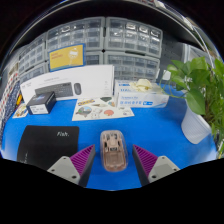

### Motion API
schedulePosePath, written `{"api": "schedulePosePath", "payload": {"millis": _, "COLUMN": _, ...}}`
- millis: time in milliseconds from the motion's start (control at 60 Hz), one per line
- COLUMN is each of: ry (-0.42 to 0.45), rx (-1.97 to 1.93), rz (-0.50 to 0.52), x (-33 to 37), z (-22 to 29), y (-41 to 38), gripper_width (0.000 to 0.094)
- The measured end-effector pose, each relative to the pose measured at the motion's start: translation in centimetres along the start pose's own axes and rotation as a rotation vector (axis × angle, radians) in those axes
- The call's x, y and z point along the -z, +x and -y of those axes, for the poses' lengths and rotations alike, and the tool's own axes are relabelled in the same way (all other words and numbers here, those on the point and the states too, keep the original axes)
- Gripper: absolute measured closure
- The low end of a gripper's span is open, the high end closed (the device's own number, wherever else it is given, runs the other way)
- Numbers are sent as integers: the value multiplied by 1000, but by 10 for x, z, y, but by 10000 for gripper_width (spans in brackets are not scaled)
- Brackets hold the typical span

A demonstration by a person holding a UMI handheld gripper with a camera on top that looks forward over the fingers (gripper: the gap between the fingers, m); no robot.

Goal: Arrange mouse

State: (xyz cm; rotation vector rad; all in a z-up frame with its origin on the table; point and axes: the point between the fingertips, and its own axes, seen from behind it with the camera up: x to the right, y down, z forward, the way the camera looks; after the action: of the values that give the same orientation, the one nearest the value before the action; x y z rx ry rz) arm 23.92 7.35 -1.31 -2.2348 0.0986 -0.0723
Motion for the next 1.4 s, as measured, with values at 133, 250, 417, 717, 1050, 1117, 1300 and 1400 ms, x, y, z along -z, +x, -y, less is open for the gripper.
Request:
{"api": "schedulePosePath", "payload": {"millis": 133, "ry": -5, "rx": -25, "rz": 17, "x": -16, "z": 11, "y": -4, "gripper_width": 427}}
{"api": "schedulePosePath", "payload": {"millis": 250, "ry": -5, "rx": 0, "rz": 11, "x": -16, "z": 10, "y": -5, "gripper_width": 503}}
{"api": "schedulePosePath", "payload": {"millis": 417, "ry": -61, "rx": -29, "rz": -9, "x": -16, "z": 9, "y": -7, "gripper_width": 574}}
{"api": "schedulePosePath", "payload": {"millis": 717, "ry": 114, "rx": -56, "rz": -26, "x": 54, "z": 135, "y": -45, "gripper_width": 570}}
{"api": "schedulePosePath", "payload": {"millis": 1050, "ry": 214, "rx": 6, "rz": 90, "x": 117, "z": 176, "y": -182, "gripper_width": 572}}
{"api": "schedulePosePath", "payload": {"millis": 1117, "ry": 159, "rx": 9, "rz": 101, "x": 100, "z": 143, "y": -203, "gripper_width": 572}}
{"api": "schedulePosePath", "payload": {"millis": 1300, "ry": -13, "rx": 27, "rz": 83, "x": 44, "z": 36, "y": -213, "gripper_width": 574}}
{"api": "schedulePosePath", "payload": {"millis": 1400, "ry": -71, "rx": 52, "rz": 90, "x": 28, "z": -1, "y": -215, "gripper_width": 573}}
